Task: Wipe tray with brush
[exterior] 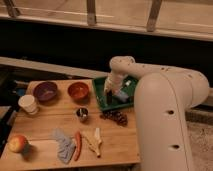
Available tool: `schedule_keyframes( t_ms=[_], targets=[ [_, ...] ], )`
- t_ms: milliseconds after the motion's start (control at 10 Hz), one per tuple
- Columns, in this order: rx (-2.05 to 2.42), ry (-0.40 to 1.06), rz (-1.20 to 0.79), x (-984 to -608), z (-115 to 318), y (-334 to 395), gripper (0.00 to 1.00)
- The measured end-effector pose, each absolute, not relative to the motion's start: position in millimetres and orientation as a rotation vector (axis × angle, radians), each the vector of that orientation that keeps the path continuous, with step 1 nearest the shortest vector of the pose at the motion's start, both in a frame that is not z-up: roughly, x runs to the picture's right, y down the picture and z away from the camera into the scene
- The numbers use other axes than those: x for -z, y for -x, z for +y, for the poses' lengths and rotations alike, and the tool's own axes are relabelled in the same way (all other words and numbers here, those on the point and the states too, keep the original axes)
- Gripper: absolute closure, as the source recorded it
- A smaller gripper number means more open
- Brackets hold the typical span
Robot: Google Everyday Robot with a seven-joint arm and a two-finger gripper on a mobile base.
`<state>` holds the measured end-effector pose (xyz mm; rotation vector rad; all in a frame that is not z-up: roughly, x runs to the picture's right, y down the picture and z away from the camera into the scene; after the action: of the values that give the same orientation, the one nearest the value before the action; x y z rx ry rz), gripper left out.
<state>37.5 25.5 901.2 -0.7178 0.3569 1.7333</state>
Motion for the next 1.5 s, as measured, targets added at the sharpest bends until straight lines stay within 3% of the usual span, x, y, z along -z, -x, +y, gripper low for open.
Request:
schedule_keyframes(
  t_ms=[400, 700, 1200, 1500],
  targets=[
    [-1.689, 0.744, 0.305, -914.2, 10.1, -2.1, 1.0],
    [-1.65, 0.771, 0.277, -900.4, 22.1, 10.9, 1.0],
    [-1.656, 0.744, 0.337, -874.4, 36.7, -24.6, 1.0],
    [-1.69, 0.719, 0.378, -888.9, 28.5, -40.4, 1.0]
  ],
)
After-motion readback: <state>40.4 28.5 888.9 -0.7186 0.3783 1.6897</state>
